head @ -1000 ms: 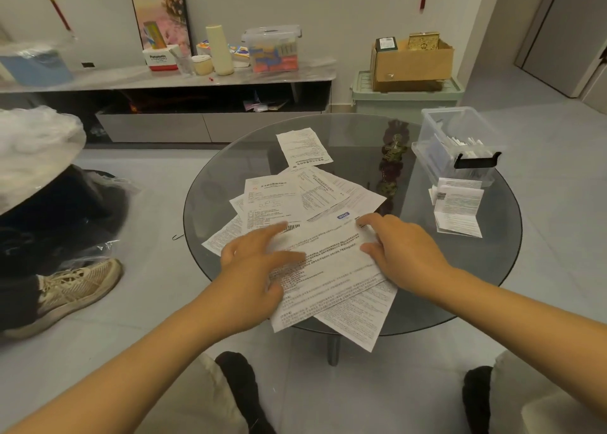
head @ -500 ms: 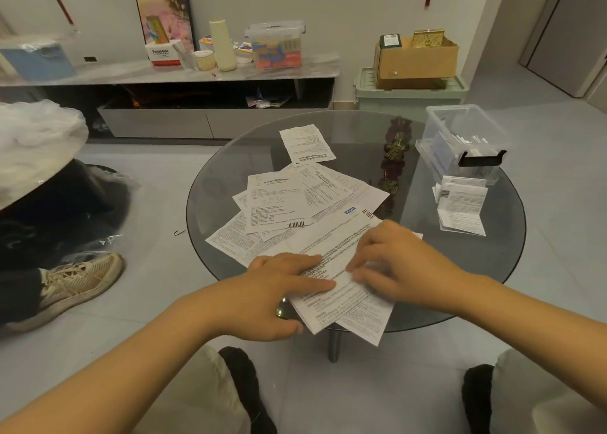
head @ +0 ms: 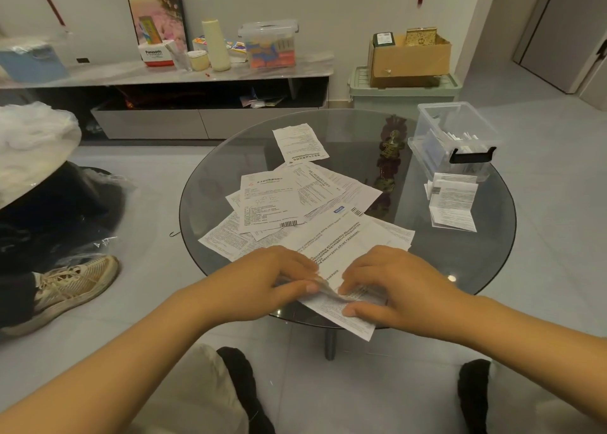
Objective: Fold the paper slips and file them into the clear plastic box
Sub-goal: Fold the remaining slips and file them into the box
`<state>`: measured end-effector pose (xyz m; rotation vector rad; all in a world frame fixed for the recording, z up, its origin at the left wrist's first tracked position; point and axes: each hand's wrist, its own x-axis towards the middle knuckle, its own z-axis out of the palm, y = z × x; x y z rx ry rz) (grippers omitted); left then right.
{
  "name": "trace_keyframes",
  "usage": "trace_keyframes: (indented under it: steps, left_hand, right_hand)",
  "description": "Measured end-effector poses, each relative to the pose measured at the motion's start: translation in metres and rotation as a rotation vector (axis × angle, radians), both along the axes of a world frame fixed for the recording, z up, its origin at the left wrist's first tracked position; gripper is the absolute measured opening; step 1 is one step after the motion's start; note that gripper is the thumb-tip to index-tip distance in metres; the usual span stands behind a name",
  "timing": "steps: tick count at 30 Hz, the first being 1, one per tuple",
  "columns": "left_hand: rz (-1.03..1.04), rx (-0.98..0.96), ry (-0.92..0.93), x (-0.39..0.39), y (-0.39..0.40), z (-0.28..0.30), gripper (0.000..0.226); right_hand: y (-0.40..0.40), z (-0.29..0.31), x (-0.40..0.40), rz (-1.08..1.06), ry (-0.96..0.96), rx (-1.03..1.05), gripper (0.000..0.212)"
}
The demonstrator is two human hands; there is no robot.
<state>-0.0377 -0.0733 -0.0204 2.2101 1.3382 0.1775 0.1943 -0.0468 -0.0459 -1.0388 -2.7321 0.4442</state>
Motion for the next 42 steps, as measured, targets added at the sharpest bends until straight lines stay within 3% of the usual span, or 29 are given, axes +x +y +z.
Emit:
trace_keyframes:
  steps: [4,6,9,14,17,22,26,29,33,38,40,42]
  left_hand:
    - [0.079,-0.011,-0.154,0.013,-0.002,0.009,0.024]
    - [0.086,-0.04,-0.182,0.015,-0.001,0.011,0.009]
    - [0.092,-0.112,-0.219,0.011,0.001,0.014,0.027]
    - [0.186,-0.147,-0.31,0.01,0.008,0.008,0.022]
    - [0.329,-0.122,-0.376,0.019,0.014,-0.003,0.033]
    - [0.45,0.017,-0.303,0.036,0.018,-0.016,0.065]
    - [0.495,0.08,-0.249,0.046,0.02,-0.021,0.108]
    - [0.534,0.094,-0.212,0.047,0.024,-0.025,0.119]
    - [0.509,0.098,-0.086,0.043,0.026,-0.024,0.106]
    - [0.306,0.296,-0.008,0.044,0.024,-0.028,0.047]
    - [0.222,0.287,-0.046,0.049,0.02,-0.031,0.035]
    - [0.162,0.286,-0.071,0.054,0.016,-0.035,0.038]
  right_hand:
    - [-0.002,0.008,0.004,-0.078,0.007,-0.019,0.017]
    - [0.0,0.013,0.011,-0.106,0.041,-0.1,0.009]
    - [0.008,0.016,0.025,-0.184,0.141,-0.209,0.007]
    - [0.017,0.011,0.038,-0.382,0.237,-0.383,0.01]
    - [0.016,0.004,0.037,-0.495,0.307,-0.402,0.009]
    - [0.011,0.001,0.027,-0.583,0.344,-0.397,0.035]
    - [0.008,-0.004,0.022,-0.61,0.275,-0.334,0.063]
    - [0.009,-0.004,0.023,-0.622,0.244,-0.26,0.083]
    - [0.008,0.001,0.027,-0.58,0.241,-0.286,0.087]
    - [0.004,0.008,0.027,-0.576,0.205,-0.352,0.028]
    - [0.005,0.01,0.028,-0.605,0.242,-0.413,0.021]
    - [0.003,0.014,0.028,-0.624,0.302,-0.498,0.022]
